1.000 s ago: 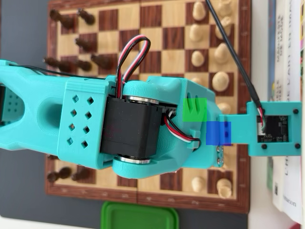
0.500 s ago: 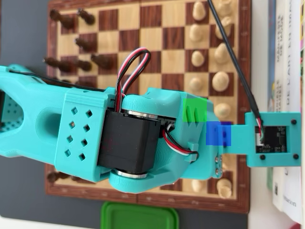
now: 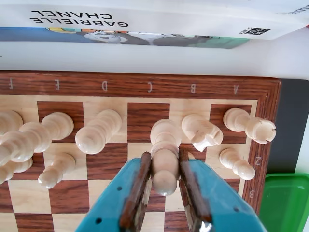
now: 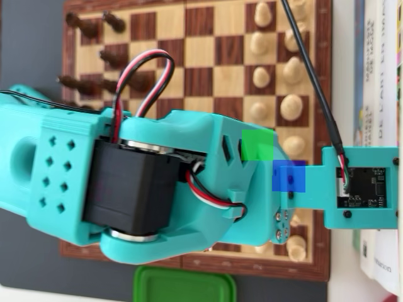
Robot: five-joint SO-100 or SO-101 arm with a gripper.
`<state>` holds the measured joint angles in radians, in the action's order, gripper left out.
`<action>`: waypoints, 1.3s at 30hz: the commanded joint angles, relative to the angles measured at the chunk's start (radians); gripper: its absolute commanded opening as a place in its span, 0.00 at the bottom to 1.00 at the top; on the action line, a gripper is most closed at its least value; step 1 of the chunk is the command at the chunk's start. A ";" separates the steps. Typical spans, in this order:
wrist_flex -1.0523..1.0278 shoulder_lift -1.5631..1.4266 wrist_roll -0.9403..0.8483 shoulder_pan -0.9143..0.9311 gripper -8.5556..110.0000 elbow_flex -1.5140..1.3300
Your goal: Play chess
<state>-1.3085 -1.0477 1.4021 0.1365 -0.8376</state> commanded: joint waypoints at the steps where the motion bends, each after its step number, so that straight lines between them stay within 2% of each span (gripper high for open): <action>1: 0.006 -0.117 0.008 0.003 0.09 -0.041; 21: 0.084 -0.387 0.035 -0.074 0.09 -0.440; 39: 0.097 -0.364 0.048 -0.112 0.09 -0.460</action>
<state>-1.2303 -1.3867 1.4419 0.0215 -1.3054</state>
